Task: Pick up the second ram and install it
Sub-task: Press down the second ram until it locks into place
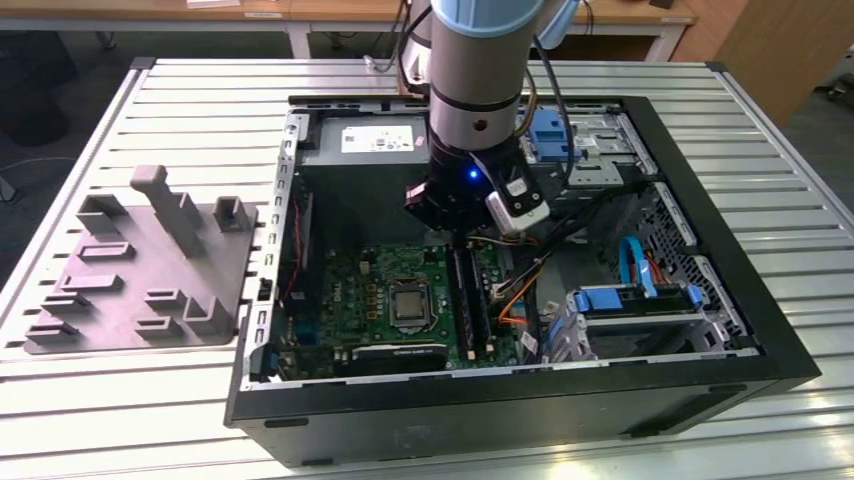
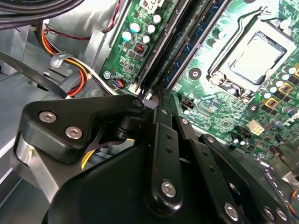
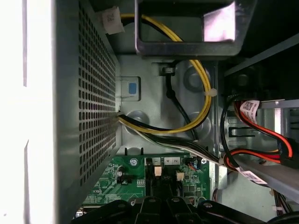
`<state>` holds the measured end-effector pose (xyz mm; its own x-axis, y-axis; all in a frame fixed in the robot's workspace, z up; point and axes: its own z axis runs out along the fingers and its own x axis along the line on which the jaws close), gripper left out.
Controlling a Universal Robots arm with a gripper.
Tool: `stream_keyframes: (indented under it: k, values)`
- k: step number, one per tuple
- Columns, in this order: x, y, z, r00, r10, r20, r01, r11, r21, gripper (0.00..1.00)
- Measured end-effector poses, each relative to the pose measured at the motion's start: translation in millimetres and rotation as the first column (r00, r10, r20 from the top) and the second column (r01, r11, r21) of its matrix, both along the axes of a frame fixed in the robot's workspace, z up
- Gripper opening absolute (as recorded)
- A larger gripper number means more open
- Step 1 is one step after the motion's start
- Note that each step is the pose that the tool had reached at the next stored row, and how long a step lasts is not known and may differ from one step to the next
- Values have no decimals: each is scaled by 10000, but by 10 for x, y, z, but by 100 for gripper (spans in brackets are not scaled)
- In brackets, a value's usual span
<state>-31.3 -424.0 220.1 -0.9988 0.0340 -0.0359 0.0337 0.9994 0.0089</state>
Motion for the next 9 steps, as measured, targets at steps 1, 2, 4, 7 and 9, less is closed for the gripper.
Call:
stream_keyframes:
  k: [1,2,4,7,9]
  values:
    - [0,0,-1,10000,-1,1,1,10000,2,10]
    - [0,0,-5,10000,0,1,0,10000,3,10]
    - [0,0,-14,10000,0,0,0,10000,0,10]
    - [0,0,-15,10000,0,-1,0,10000,-1,10]
    - [0,0,-20,10000,0,1,0,10000,3,10]
